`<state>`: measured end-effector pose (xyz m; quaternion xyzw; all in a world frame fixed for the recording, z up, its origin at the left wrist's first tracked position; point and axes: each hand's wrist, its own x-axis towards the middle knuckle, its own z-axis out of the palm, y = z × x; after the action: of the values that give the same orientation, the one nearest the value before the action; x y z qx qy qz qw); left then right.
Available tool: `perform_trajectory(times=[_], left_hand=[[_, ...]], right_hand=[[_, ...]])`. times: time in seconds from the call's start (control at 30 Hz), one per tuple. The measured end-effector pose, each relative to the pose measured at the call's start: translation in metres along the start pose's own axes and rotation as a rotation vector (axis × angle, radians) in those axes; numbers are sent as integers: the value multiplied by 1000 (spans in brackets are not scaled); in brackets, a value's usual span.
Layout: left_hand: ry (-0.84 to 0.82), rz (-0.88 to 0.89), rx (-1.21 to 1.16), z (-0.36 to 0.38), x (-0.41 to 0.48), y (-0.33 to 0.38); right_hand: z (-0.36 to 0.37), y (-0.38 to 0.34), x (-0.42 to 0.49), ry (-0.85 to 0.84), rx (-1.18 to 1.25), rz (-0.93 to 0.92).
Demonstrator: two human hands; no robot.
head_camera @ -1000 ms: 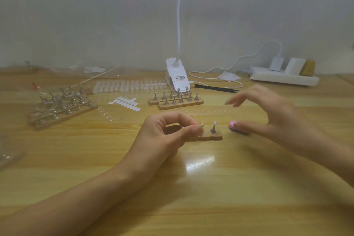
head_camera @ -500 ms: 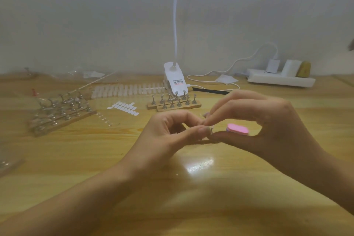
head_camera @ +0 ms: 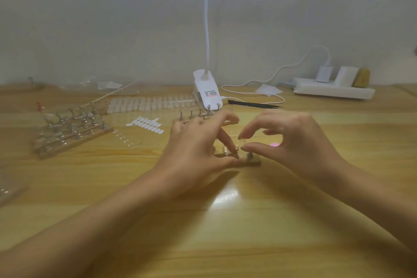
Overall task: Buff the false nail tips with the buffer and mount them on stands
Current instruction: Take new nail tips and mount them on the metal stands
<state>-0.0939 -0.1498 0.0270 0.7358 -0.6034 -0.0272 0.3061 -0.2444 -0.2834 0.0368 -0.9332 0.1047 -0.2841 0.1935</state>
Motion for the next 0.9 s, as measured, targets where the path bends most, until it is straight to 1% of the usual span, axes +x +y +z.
perform_trajectory(times=[0.2, 0.3, 0.47, 0.9], left_hand=[[145, 11, 33, 12, 2, -3], [164, 1, 14, 14, 3, -2], [179, -18, -24, 17, 3, -3], [184, -65, -7, 18, 4, -3]], right_hand=[[11, 0, 0, 6, -41, -21], [13, -1, 0, 2, -100, -19], [14, -2, 1, 0, -121, -9], [15, -4, 1, 20, -73, 12]])
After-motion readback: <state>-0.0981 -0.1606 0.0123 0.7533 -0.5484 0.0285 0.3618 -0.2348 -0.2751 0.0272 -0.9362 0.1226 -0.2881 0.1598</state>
